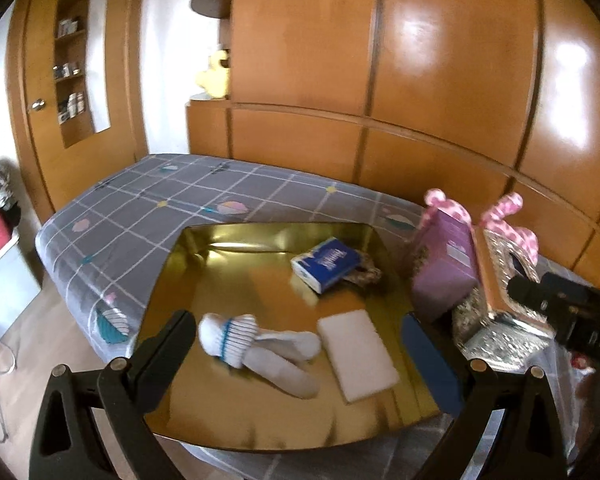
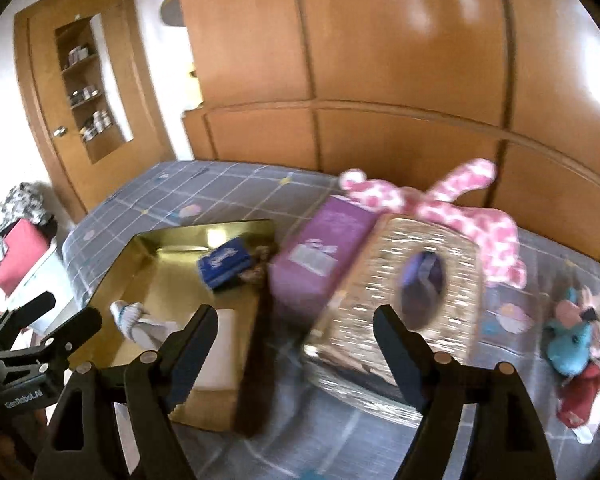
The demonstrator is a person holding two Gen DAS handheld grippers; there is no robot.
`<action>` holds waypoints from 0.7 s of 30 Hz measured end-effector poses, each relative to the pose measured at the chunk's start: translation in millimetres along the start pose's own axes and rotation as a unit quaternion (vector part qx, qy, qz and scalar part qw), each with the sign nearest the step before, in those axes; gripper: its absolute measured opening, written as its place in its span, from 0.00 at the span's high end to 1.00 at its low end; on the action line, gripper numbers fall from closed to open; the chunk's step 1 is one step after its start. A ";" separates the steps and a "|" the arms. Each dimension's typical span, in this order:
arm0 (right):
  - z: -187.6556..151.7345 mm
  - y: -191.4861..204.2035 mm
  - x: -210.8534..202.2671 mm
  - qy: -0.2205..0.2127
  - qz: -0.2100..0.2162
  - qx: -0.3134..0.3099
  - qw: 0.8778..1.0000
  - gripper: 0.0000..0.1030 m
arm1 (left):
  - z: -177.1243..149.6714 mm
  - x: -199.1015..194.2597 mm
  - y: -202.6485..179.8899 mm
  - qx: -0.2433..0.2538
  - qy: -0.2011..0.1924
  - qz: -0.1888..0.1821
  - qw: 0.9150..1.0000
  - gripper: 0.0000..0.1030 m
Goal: Organize soft objects
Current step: 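Move both open tools back over the pile of soft items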
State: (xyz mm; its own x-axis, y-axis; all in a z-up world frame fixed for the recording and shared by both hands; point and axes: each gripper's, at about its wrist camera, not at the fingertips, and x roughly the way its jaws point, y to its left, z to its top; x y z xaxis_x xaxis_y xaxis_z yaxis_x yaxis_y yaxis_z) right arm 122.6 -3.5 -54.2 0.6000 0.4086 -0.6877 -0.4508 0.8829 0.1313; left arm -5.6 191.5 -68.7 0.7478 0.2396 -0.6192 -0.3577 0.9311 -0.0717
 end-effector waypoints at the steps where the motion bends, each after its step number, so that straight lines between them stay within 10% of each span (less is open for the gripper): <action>1: -1.3 -6.4 -2.9 -0.002 -0.005 0.006 1.000 0.21 | -1.3 -1.1 -4.7 0.006 0.001 -0.004 1.000 0.00; 21: -43.0 -144.9 -63.2 -0.018 -0.120 0.111 0.986 0.21 | -10.5 -19.2 -95.0 0.107 0.006 -0.084 0.991 0.00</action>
State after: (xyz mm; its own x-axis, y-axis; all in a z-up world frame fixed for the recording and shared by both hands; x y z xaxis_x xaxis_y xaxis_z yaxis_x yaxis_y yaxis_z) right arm 121.5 -167.2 -60.5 0.6972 0.1857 -0.6924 -0.1386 0.9826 0.1240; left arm 8.1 95.5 -58.3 0.7798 0.0736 -0.6217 -0.1002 0.9949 -0.0079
